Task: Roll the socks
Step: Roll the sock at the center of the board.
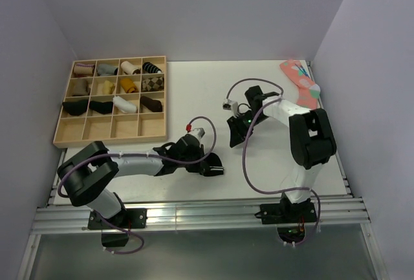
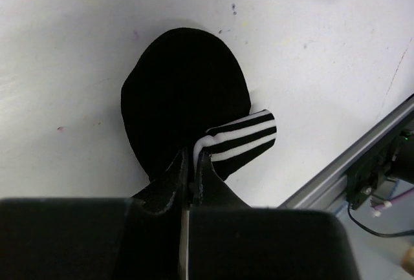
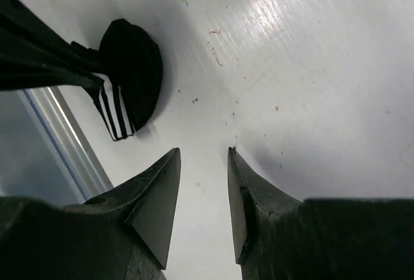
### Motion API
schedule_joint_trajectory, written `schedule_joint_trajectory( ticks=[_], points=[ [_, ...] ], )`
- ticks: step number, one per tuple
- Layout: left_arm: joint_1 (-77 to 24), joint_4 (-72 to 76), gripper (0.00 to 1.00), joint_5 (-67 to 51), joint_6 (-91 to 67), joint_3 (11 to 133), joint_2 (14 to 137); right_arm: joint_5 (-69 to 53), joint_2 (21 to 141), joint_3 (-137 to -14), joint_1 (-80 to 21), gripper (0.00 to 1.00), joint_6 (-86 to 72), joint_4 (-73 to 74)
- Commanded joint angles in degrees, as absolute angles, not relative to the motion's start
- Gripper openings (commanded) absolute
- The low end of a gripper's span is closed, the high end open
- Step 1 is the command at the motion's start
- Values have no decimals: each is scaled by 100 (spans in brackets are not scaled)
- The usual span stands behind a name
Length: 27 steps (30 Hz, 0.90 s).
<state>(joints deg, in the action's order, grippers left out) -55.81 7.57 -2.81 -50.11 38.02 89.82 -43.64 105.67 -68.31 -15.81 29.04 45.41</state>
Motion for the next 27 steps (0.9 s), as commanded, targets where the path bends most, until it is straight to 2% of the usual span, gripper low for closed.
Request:
schedule_joint_trajectory(
  ticks=[1,9,16,27],
  points=[
    [-5397,-176,0,-1001,-5036,3867,8964,-4297,10012,-6549,-1459,43,3330,4210],
    [-5089,-158,0,-2292,-5229,3981,9421,-4343,8906,-5689,-1862,45,4280,3939],
    [-4887,-141,0,-2926,-5484,4104,9738,-3349,7595,-4422,-3216,46,4272,2576],
    [-4544,-44,0,-3533,-5993,4271,10081,-2725,6926,-3780,-4411,40,4149,2154]
  ],
)
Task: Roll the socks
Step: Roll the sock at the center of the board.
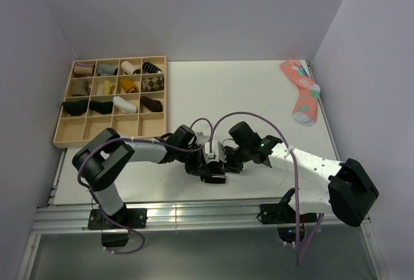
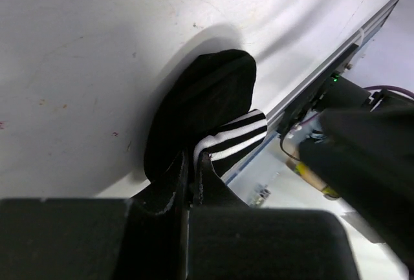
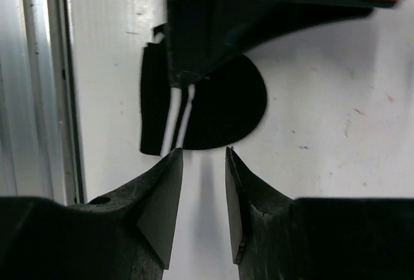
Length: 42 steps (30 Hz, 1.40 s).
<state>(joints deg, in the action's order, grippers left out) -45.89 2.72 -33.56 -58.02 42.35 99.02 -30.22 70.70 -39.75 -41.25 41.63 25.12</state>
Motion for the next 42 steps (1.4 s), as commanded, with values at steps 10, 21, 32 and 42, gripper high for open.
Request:
schedule_joint_trajectory(
  ticks=[10,21,32,42],
  points=[
    [-4377,123,0,-3595,-6231,4254,10107,-2672,6671,-3489,-4728,39,4087,1995],
    [-4316,193,0,-3682,-6319,4263,10186,-2505,6838,-3419,-5220,39,4034,1942],
    [-4307,220,0,-3771,-6302,4342,10275,-1785,7461,-3471,-5722,37,3797,1731],
    [-4289,263,0,-3876,-6214,4324,10283,-1178,7620,-3428,-5809,36,3639,1275]
  ],
)
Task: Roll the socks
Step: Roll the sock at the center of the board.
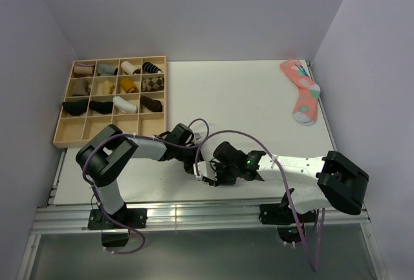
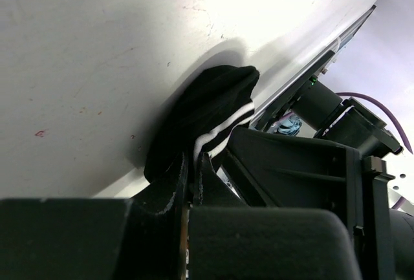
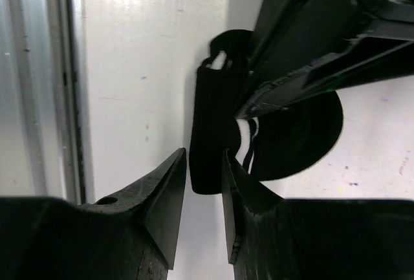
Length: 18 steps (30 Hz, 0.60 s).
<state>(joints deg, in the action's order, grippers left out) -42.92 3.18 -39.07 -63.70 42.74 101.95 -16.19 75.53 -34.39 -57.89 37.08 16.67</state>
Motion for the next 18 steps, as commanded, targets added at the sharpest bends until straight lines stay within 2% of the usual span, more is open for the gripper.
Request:
schedule_joint_trajectory(
  ticks=[1,18],
  points=[
    [-4289,264,0,-3893,-6214,4316,10292,-1091,7611,-3436,-5801,36,3656,1266],
    [-4271,343,0,-3929,-6196,4192,10274,-1028,7128,-3173,-5853,44,3955,1134]
  ],
)
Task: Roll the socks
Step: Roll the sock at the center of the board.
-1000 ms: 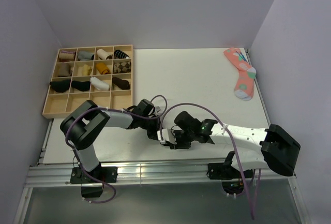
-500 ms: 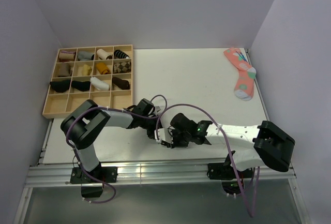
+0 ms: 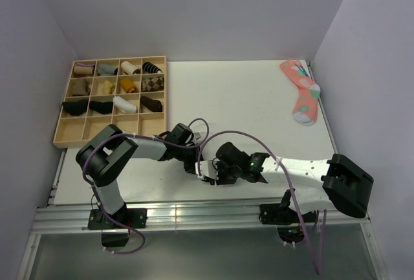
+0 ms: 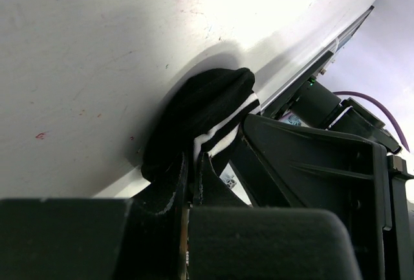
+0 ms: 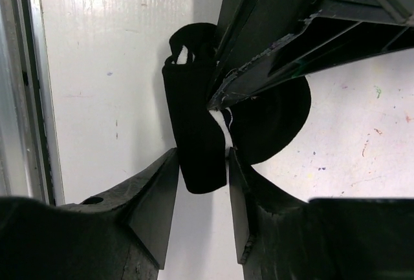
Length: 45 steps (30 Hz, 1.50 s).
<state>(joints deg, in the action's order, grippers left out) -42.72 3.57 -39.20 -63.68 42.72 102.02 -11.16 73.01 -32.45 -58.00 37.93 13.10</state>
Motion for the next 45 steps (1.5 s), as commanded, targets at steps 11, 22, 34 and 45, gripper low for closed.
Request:
schedule_joint_trajectory(
  ticks=[11,22,34,45],
  points=[
    [-4263,369,0,-3911,-6205,4166,10283,-1292,6636,-2971,-5854,48,4122,1151],
    [-4236,395,0,-3964,-6179,4148,10309,-1600,6890,-3138,-5862,48,4131,1441],
    [-4219,527,0,-4025,-6161,4096,10345,-1187,7426,-3278,-5897,45,4201,1239],
    [-4227,869,0,-4140,-6240,3903,10301,-1099,7752,-3533,-5871,32,4228,1265]
  ],
)
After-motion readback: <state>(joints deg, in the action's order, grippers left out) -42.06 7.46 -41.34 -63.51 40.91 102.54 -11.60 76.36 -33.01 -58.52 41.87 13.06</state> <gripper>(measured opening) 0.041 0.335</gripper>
